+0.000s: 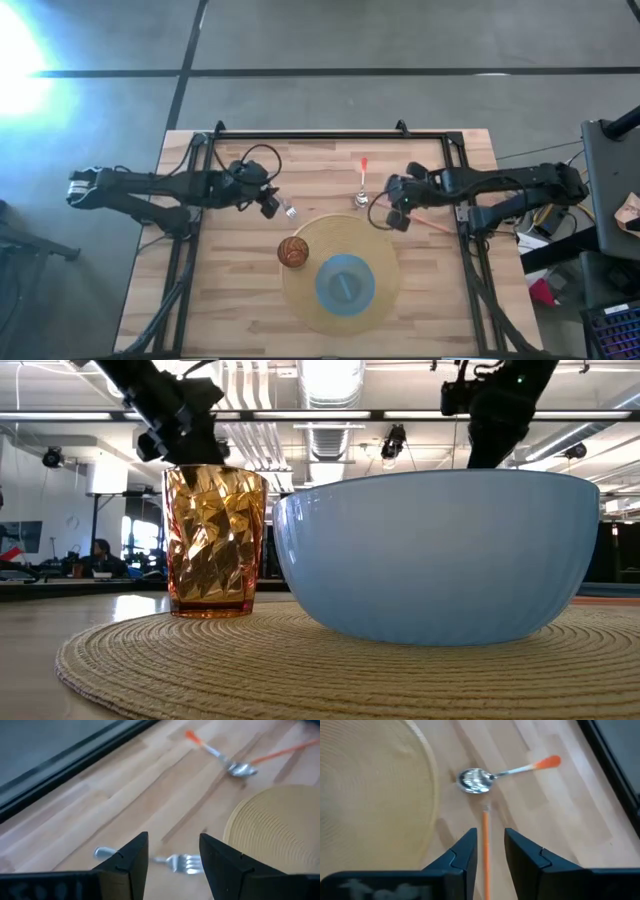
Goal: Pick & Place Utensil
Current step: Put the orange drinking straw into the orange cup on the brown mat
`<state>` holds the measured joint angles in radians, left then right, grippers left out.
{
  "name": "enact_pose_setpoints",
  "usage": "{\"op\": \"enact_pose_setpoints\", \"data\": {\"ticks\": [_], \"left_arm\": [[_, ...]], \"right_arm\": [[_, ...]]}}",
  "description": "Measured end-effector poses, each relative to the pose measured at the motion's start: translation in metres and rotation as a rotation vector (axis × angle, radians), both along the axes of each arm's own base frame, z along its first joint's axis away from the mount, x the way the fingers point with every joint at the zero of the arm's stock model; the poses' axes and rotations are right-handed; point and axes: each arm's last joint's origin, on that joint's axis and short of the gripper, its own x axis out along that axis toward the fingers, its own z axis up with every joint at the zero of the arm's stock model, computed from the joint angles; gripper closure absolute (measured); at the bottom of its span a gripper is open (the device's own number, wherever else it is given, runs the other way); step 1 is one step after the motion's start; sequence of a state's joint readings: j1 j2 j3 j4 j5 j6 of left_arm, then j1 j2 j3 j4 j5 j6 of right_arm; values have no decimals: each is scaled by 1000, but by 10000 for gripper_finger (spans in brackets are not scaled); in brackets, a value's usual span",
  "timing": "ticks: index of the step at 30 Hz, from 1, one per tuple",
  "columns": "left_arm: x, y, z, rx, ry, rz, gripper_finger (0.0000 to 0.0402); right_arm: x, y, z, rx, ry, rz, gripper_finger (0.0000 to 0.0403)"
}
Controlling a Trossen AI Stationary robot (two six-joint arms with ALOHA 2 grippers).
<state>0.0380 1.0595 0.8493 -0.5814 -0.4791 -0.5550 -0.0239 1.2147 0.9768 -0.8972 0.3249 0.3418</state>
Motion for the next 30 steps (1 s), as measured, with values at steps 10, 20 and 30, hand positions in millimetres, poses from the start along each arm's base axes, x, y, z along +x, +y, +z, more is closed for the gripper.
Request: {"op": "enact_pose_setpoints", "data": {"ticks": [10,20,30], "left_arm": [[-9,-5,14,-65,144,-172,234],[-19,-13,28,-53,121,-263,234],[-18,-35,21,-38,127,-385,234]], "right_arm": [[-6,-31,-40,183,131,-102,289],[-8,-34,-75,231,272,-122,255],[1,-36,-100,268,377,-123,232]]}}
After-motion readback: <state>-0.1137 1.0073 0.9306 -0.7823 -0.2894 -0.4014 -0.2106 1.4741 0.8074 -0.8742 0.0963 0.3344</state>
